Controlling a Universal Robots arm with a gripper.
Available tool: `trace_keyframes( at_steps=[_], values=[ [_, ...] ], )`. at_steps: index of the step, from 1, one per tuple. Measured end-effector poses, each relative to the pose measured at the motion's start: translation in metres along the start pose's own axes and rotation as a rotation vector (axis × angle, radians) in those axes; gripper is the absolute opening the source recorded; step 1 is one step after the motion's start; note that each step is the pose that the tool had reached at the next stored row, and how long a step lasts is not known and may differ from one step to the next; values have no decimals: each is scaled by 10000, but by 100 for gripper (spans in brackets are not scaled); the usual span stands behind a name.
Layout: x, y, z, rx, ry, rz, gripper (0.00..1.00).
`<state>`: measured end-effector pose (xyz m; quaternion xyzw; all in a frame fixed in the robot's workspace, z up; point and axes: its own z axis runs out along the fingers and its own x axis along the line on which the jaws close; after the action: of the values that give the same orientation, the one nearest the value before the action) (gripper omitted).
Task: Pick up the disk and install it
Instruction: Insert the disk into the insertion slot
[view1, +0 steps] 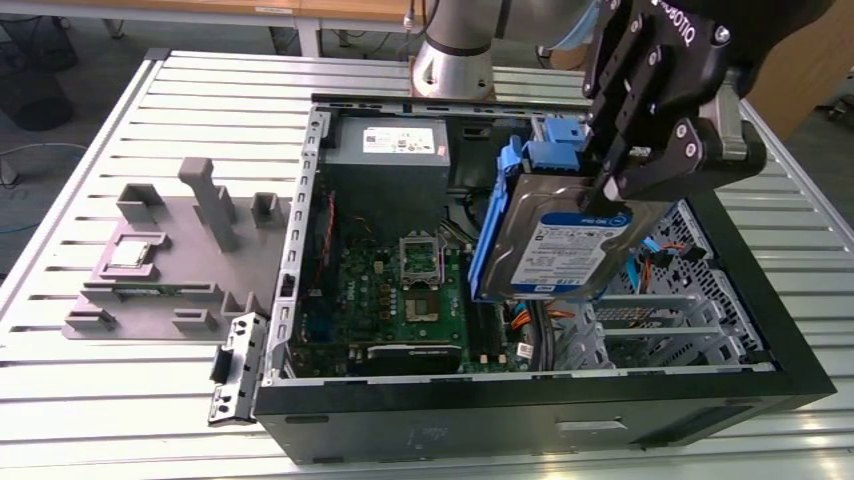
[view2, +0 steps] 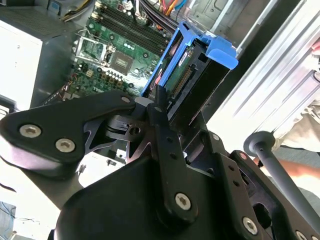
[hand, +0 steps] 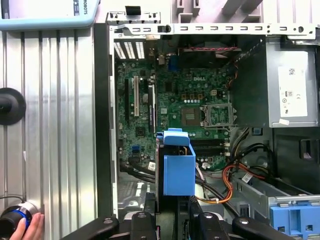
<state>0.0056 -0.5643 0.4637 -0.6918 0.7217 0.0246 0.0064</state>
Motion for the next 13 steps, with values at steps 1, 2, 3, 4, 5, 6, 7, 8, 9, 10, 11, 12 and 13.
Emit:
trace_keyframes(
  at_steps=[1, 2, 3, 4, 5, 6, 7, 8, 9, 10, 11, 12, 13],
  values=[
    [12, 0, 0, 0, 0, 0, 35],
    [22, 0, 1, 0, -1, 1, 35],
    [28, -1, 1, 0, 0, 0, 35],
    [34, -2, 1, 0, -1, 0, 35],
    [38, -2, 1, 0, -1, 0, 35],
    [42, -2, 2, 0, -2, 0, 35],
    [46, -2, 2, 0, -1, 0, 35],
    [51, -3, 2, 0, -1, -1, 35],
    [59, -3, 2, 0, -1, -1, 35],
    [68, -4, 3, 0, -1, -1, 35],
    [75, -4, 3, 0, -1, -1, 35],
    [81, -4, 3, 0, -1, 0, 35],
    [85, -4, 4, 0, 0, 0, 35]
  ],
)
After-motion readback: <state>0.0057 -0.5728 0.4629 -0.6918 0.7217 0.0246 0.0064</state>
